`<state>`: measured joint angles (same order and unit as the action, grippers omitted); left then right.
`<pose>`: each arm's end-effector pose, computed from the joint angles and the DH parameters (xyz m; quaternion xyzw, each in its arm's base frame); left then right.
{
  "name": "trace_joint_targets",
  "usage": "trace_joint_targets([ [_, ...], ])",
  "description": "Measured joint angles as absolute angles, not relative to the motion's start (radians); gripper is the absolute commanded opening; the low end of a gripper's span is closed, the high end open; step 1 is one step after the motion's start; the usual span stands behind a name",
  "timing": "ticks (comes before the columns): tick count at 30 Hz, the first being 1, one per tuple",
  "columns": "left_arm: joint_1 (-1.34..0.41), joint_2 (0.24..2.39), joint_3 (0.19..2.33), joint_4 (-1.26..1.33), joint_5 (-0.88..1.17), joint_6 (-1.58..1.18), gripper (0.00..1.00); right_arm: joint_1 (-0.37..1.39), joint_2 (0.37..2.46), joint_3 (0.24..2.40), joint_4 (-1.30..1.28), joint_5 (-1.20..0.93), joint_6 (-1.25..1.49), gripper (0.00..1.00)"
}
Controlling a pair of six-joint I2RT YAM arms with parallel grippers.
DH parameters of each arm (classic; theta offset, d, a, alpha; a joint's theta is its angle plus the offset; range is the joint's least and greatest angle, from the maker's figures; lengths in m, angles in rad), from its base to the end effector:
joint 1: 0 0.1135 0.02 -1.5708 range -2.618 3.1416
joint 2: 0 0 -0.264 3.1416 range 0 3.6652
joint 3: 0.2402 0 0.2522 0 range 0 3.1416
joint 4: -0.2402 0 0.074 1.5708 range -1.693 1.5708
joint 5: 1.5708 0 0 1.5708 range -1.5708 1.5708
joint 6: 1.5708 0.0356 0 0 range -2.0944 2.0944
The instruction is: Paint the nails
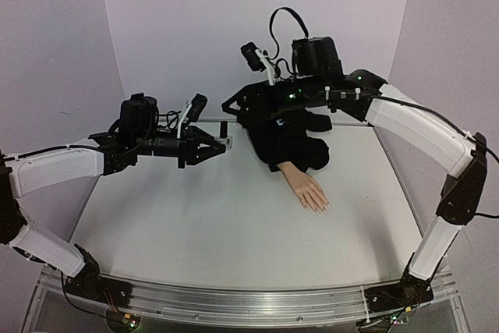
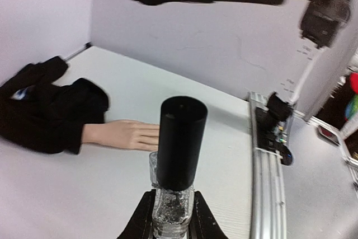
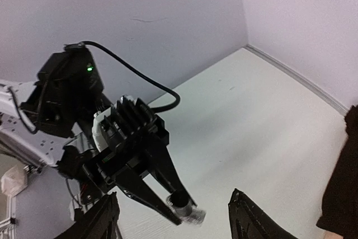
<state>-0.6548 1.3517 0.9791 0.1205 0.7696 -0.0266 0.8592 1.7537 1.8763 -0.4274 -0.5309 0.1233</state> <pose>0.2300 -0.2079 0.3131 0.4451 0.6257 -0.4694 0.4360 0.2500 0.3175 0.4312 -0.4247 0.6701 0.4558 0.4036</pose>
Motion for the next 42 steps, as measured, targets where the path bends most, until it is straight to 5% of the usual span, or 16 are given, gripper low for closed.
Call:
trace_joint_targets([
  [7, -0.656, 1.338, 0.983, 0.12, 1.026, -0.024, 0.0, 0.849, 1.782, 1.882, -0.438, -0.911, 0.092, 0.42],
  [12, -0.656, 1.338, 0.989, 0.106, 1.1, -0.026, 0.0, 0.854, 1.826, 1.898, -0.432, -1.043, 0.098, 0.39],
  [20, -0.656, 1.338, 1.002, 0.118, 1.145, -0.036, 0.0, 0.852, 1.838, 1.898, -0.436, -1.076, 0.104, 0.37],
  [28, -0.656, 1.338, 1.015, 0.12, 1.153, -0.062, 0.0, 0.851, 1.84, 1.898, -0.434, -1.058, 0.093, 0.01],
  [32, -0.657, 1.336, 1.015, 0.11, 1.101, -0.084, 0.0, 0.845, 1.84, 1.896, -0.427, -1.032, 0.066, 0.0],
  [36, -0.667, 1.316, 1.015, 0.084, 0.816, -0.116, 0.0, 0.837, 1.829, 1.864, -0.373, -0.832, 0.068, 0.0],
  [42, -0.717, 1.395, 1.105, -0.012, 0.263, -0.136, 0.0, 0.996, 1.877, 1.889, -0.324, 0.065, 0.241, 0.0],
])
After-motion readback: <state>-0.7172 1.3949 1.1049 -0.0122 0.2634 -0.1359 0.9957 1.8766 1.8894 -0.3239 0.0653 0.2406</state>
